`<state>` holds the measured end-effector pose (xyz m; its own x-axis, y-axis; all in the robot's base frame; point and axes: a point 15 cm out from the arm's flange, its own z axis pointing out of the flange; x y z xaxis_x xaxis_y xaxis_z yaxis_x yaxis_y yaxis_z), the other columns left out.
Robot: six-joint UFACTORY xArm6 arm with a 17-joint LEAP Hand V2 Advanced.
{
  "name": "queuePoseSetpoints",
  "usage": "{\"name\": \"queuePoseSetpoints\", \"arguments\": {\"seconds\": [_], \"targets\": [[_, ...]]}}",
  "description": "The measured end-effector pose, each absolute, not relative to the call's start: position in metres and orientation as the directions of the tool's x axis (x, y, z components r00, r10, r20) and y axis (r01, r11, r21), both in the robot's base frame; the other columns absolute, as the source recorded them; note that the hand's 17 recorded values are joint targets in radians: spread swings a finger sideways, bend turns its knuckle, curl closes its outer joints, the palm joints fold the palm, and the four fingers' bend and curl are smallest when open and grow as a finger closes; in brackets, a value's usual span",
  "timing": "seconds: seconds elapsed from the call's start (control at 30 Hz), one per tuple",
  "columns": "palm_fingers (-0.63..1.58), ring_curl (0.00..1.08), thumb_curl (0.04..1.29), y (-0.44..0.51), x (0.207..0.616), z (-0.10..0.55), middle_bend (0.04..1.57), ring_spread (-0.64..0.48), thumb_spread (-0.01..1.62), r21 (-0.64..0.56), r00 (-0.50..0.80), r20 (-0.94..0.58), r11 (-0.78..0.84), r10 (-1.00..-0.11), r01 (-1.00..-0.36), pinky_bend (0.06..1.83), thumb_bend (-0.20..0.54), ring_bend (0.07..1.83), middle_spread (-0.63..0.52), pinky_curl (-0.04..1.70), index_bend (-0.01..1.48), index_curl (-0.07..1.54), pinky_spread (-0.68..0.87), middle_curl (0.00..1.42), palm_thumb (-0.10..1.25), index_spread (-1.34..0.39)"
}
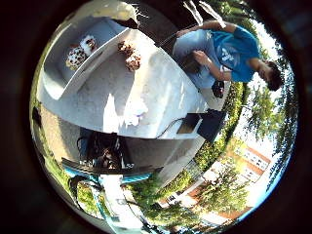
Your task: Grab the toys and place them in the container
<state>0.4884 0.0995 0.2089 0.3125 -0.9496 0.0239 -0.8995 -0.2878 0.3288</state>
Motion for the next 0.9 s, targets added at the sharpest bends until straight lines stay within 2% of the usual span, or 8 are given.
{"name": "queuePoseSetpoints", "arguments": {"seconds": [0.17, 0.27, 0.37, 0.57, 0.7, 0.9], "targets": [[-0.06, 0.29, 0.45, 0.02, 0.44, 0.186, 0.15, 0.29, 1.14, 0.408, 0.369, -0.074, -0.365, -0.927, -0.837, 0.45, -0.02, 0.36, 0.13, 0.35, 0.18, 0.2, 0.43, 0.29, 0.74, -0.4], [-0.05, 0.3, 0.45, -0.013, 0.419, 0.165, 0.15, 0.28, 1.15, 0.417, 0.393, -0.129, -0.41, -0.91, -0.811, 0.41, -0.016, 0.35, 0.12, 0.33, 0.18, 0.21, 0.43, 0.28, 0.78, -0.4], [-0.03, 0.3, 0.44, -0.044, 0.416, 0.14, 0.16, 0.28, 1.14, 0.383, 0.425, -0.113, -0.434, -0.898, -0.815, 0.39, -0.021, 0.34, 0.1, 0.31, 0.18, 0.23, 0.43, 0.28, 0.8, -0.39], [-0.01, 0.31, 0.43, -0.104, 0.425, 0.093, 0.16, 0.27, 1.13, 0.317, 0.512, 0.04, -0.475, -0.858, -0.821, 0.37, -0.028, 0.34, 0.08, 0.3, 0.17, 0.24, 0.42, 0.28, 0.79, -0.39], [-0.03, 0.31, 0.42, -0.13, 0.422, 0.063, 0.15, 0.27, 1.13, 0.307, 0.579, 0.102, -0.528, -0.809, -0.792, 0.39, -0.03, 0.32, 0.06, 0.31, 0.17, 0.24, 0.42, 0.28, 0.78, -0.4], [-0.07, 0.31, 0.4, -0.132, 0.428, 0.012, 0.14, 0.27, 1.12, 0.321, 0.669, 0.114, -0.61, -0.734, -0.724, 0.42, -0.036, 0.3, 0.05, 0.31, 0.14, 0.23, 0.42, 0.26, 0.75, -0.43]]}}
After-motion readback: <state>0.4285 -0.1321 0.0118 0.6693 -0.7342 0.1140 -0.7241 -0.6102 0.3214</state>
